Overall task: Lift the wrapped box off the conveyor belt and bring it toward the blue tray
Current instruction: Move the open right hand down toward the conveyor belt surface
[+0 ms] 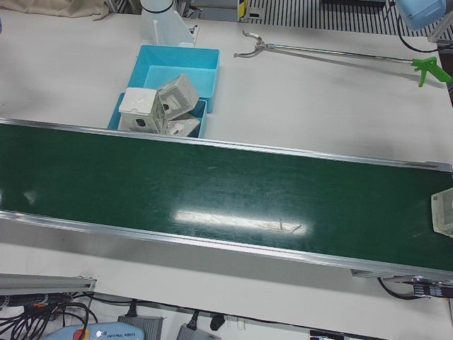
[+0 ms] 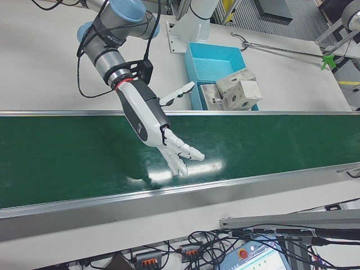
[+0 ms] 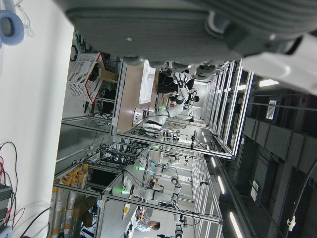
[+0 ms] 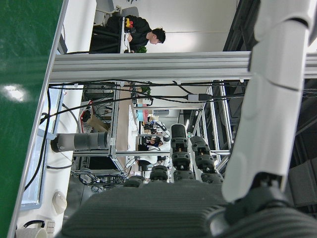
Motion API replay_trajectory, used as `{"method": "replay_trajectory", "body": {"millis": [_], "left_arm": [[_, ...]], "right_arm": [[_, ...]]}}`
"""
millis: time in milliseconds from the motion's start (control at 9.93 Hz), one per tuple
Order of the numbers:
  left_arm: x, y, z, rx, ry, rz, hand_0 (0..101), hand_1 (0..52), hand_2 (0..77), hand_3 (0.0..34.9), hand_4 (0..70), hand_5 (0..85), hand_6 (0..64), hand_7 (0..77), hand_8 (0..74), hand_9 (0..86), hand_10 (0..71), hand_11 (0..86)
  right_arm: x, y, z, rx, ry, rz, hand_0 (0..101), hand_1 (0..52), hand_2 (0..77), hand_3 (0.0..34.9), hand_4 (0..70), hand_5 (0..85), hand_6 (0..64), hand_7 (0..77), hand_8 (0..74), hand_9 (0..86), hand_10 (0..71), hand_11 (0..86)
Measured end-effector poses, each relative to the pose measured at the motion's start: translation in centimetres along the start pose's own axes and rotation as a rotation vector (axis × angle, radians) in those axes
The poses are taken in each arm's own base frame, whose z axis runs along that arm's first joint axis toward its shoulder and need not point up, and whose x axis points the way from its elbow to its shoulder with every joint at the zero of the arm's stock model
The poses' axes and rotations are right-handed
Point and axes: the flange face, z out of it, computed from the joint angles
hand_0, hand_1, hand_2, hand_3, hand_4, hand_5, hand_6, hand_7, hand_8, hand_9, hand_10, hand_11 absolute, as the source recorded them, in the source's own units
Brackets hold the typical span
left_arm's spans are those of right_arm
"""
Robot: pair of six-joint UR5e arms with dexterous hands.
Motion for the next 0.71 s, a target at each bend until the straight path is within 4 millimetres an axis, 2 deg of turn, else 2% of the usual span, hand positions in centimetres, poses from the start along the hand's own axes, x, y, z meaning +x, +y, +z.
{"method": "replay_trajectory", "body": {"millis": [705], "left_arm": [[0.0, 0.0, 0.0, 0.0, 0.0, 0.0, 0, 0.0, 1.1, 0.0, 0.0, 1.1, 0.5, 0.5, 0.5, 0.5, 0.0, 0.5]], "right_arm": [[0.4, -0.03, 0.02, 0.002, 0.006, 0.001, 46, 9.3, 4.4, 0.0, 14.2, 8.2, 8.2, 18.5, 3.3, 3.8, 0.0, 1.6]]}}
